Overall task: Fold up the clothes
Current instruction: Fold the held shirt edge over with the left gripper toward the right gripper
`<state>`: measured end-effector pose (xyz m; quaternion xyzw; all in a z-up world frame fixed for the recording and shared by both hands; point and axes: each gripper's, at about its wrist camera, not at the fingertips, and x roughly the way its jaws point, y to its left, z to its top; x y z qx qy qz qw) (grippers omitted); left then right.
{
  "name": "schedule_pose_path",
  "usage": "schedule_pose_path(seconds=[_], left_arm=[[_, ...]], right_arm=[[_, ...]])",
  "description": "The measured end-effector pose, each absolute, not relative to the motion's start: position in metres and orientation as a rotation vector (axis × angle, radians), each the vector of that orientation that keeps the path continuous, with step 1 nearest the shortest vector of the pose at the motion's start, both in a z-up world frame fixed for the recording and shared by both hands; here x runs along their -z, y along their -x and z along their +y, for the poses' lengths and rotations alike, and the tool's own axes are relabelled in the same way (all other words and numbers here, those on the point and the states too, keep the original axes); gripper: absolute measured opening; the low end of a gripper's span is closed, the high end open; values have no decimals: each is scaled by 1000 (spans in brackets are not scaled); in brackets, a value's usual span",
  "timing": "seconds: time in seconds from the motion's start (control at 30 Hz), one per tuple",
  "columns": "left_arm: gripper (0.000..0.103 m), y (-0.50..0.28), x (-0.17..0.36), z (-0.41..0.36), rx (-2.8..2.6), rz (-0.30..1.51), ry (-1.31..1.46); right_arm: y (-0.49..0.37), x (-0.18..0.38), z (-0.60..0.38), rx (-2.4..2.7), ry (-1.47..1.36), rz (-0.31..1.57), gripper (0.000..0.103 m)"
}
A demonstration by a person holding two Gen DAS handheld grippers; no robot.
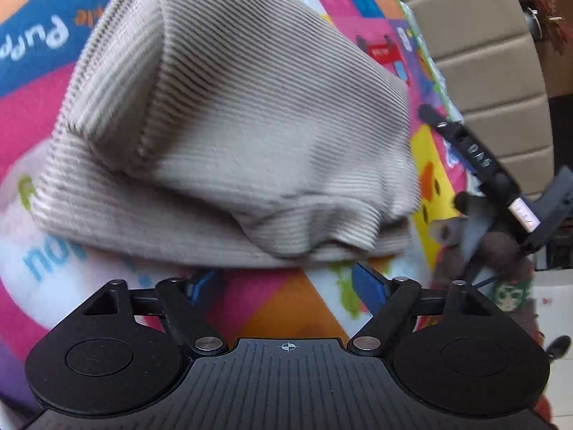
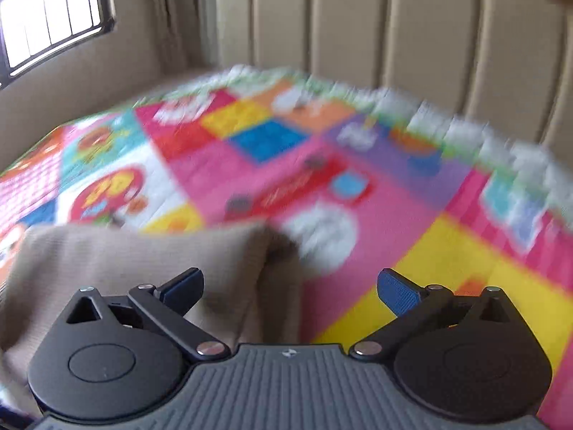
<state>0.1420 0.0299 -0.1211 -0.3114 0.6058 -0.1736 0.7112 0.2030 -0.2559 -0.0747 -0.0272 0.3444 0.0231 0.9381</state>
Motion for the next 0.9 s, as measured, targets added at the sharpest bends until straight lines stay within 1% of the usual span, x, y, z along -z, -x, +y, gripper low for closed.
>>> schedule_pose_path(seconds=[0.07,0.13,0.2,0.27,0.43,0.53,0.57,0.6,0.67,0.73,0.77,0.8,0.83,0.9], left_arm=[[73,-149,124,40,359,1321,752],[68,-156,127,49,339,1296,794],[53,-164,128,57,318,1273,789],[51,-174,120,64,304,1215,747],[52,-208,89,65,231,986,482],[54,-231,86,65,148,892,422],[55,-233,87,69,136,894,422],[58,-236,87,72,123,895,421],[62,-240,87,78,104,899,424],[71,-229,79,92,143,916,477],[77,-223,73,96,160,916,490],[82,-217,66,98,179,918,501],[83,-211,59,98,201,926,500],[95,-198,50,94,243,988,501]], right_arm=[[-224,81,-248,-33,122,710,103],[-248,91,-240,-30,185,736,103],[-264,106,-233,-16,245,782,103],[-264,113,-229,-7,270,789,103],[-227,113,-229,-3,281,802,103],[-206,112,-226,-11,226,877,103],[-201,111,-223,-13,198,913,103],[-193,110,-217,-26,187,933,103],[-176,108,-202,-66,184,955,103],[-167,99,-200,-95,156,930,103],[-164,94,-199,-108,139,912,103],[-161,89,-199,-121,123,894,103],[-158,84,-199,-135,106,876,103],[-152,74,-199,-161,74,840,103]])
